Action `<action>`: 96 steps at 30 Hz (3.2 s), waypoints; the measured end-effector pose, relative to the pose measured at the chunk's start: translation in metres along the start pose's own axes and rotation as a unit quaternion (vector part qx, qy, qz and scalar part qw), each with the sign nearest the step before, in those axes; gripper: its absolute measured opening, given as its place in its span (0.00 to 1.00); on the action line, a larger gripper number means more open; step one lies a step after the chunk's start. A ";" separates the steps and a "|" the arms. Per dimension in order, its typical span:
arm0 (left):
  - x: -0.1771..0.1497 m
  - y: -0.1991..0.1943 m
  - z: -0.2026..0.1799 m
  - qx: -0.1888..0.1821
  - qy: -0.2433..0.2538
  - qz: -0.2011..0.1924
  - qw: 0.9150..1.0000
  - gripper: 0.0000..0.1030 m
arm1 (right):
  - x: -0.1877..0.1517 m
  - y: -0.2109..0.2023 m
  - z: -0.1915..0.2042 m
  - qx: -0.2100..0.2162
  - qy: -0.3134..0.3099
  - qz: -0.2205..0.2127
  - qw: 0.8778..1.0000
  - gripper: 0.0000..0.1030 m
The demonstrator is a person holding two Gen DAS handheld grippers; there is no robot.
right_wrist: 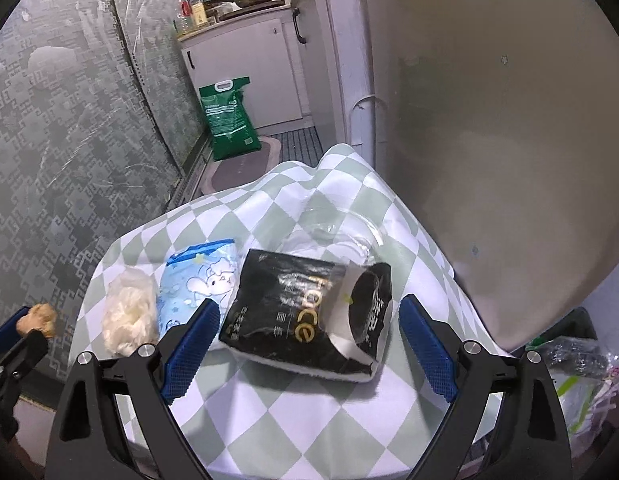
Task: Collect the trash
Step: 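Lift the ginger with the left tool while the right tool grasps the black snack bag, then lower the ginger into the teal bin and open the left tool while the right tool carries the bag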
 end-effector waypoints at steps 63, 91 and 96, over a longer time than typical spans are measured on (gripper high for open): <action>-0.050 0.014 0.163 0.096 -0.142 0.069 0.983 0.48 | -0.004 0.006 0.217 0.190 -0.199 0.016 0.961 0.70; -0.115 0.080 0.199 0.121 -0.129 0.196 0.965 0.49 | -0.067 0.089 0.273 0.199 -0.247 0.177 0.932 0.70; -0.118 0.082 0.201 0.125 -0.123 0.199 0.964 0.51 | -0.072 0.100 0.276 0.191 -0.249 0.191 0.930 0.70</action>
Point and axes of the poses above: each gripper's, at about its wrist camera, not at the fingertips, and y roughly the way its jaws point, z to its left, x to its top, the point moved 6 cm from there along y, roughly the way its jaws point, and after that the axes turned 14 degrees about x, right-handed, at the moved point
